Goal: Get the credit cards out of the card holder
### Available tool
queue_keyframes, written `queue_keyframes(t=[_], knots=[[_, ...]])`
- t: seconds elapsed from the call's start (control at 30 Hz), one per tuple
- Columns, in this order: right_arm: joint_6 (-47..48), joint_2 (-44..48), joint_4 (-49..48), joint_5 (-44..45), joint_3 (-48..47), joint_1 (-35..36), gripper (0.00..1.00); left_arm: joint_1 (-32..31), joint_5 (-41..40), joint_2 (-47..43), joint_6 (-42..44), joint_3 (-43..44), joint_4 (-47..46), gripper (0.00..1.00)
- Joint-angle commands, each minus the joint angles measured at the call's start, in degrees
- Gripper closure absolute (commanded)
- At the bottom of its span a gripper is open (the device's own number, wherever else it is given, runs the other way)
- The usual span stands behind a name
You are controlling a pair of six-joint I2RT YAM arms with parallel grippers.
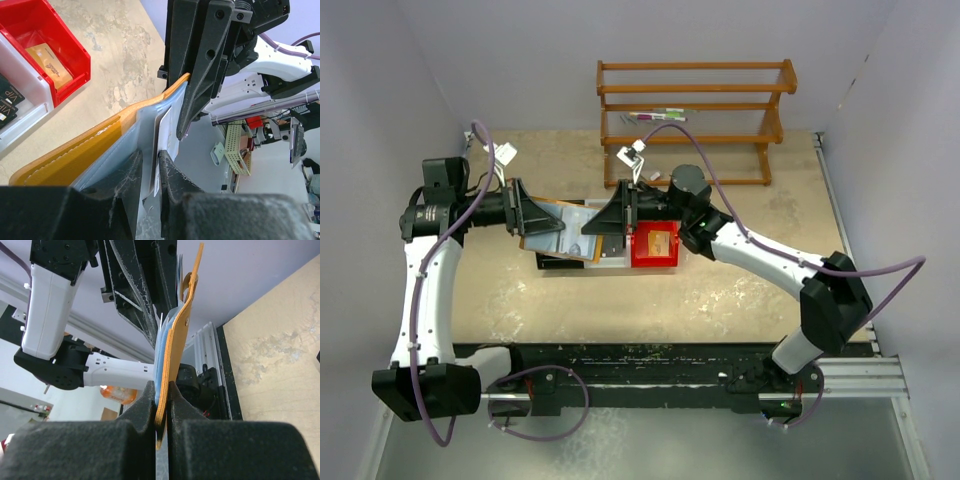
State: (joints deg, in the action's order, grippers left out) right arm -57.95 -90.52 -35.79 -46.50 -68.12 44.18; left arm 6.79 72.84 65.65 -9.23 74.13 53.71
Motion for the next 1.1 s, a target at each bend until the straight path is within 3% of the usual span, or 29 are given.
queue_keyframes(t=[0.0,0.13,0.4,0.73,0.77,0.87,0.9,1.07], knots=[[-1.5,-0.2,-7.3,-0.8,-1.6,0.7,1.0,-0.4,3.6,0.4,0.1,0.3,-0.5,0.78],[-1.4,-0.6,-7.4,-0.5,-1.6,0.7,1.0,-0.4,3.8,0.4,-0.2,0.1,-0.8,0.79],[-3.2,0.9,-11.0,-2.6,1.2,-0.7,1.0,-0.4,1.7,1.5,2.4,2.9,2.4,0.95],[-7.4,0.7,-18.3,-3.9,4.1,-1.8,1.0,-0.4,2.4,1.9,2.0,3.3,2.7,0.97],[-7.4,0.6,-18.4,-3.5,4.0,-1.8,1.0,-0.3,2.3,1.8,2.1,3.1,2.7,0.94],[-7.8,-0.1,-19.7,-2.7,3.2,-1.5,1.0,-0.4,2.0,1.3,0.4,1.7,0.5,0.64],[-8.4,-0.5,-20.4,-2.8,2.8,-1.3,1.0,-0.4,1.7,1.1,0.0,1.1,-0.3,0.59],[-9.2,-1.8,-21.2,-2.5,2.0,-1.1,1.0,-0.4,3.0,0.8,-0.3,0.6,-0.7,0.52]])
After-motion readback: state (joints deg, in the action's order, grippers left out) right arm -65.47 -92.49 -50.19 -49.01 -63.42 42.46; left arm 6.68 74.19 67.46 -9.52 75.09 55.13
